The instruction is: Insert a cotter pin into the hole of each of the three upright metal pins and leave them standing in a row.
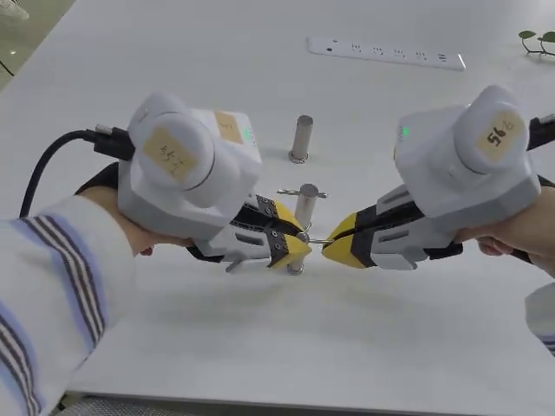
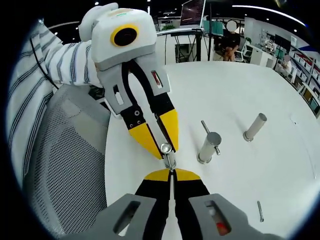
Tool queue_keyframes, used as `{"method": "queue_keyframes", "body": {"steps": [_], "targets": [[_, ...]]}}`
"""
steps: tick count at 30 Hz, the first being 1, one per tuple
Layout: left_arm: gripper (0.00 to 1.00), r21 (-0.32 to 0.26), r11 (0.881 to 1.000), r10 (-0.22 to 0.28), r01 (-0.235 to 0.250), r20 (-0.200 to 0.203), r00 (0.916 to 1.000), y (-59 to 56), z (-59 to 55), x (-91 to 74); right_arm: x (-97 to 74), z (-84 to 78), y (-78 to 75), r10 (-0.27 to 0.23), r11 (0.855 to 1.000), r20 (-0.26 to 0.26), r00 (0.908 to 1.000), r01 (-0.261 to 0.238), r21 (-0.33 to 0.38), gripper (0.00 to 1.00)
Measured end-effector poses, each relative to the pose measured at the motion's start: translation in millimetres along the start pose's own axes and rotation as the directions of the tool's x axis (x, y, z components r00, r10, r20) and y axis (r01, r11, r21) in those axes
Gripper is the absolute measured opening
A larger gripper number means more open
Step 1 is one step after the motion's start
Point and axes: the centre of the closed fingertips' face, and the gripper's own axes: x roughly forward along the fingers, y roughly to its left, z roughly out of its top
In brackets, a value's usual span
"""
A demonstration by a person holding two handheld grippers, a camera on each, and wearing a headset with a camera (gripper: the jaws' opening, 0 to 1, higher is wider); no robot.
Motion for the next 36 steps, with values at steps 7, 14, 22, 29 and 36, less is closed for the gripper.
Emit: {"method": "queue_keyframes", "body": {"steps": [7, 14, 22, 29, 36], "targets": [[0.05, 0.006, 1.000, 0.000, 0.000, -0.005, 1.0000, 0.1, 0.5, 0.0, 6.3, 7.8, 2.1, -0.009, 0.994, 0.020, 0.9998, 0.011, -0.105, 0.00], [0.05, 0.018, 1.000, -0.003, 0.003, -0.004, 1.0000, -1.5, -0.1, -0.9, -2.0, 7.8, 1.8, -0.013, 0.994, 0.042, 0.9991, 0.017, -0.108, 0.11], [0.05, 0.020, 1.000, -0.003, 0.003, -0.005, 1.0000, -2.3, -0.6, -1.1, -8.7, 7.4, 0.3, -0.012, 0.996, 0.056, 0.9984, 0.017, -0.090, 0.00], [0.05, 0.025, 1.000, 0.001, -0.001, -0.010, 1.0000, -3.1, -0.9, -0.2, -3.8, 9.0, 0.6, -0.017, 0.995, 0.051, 0.9985, 0.022, -0.095, 0.00], [0.09, 0.022, 1.000, 0.016, -0.016, 0.005, 0.9999, -3.2, 1.8, 0.1, -3.0, 2.2, -6.3, -0.066, 0.994, 0.053, 0.9964, 0.070, -0.088, 0.06]]}}
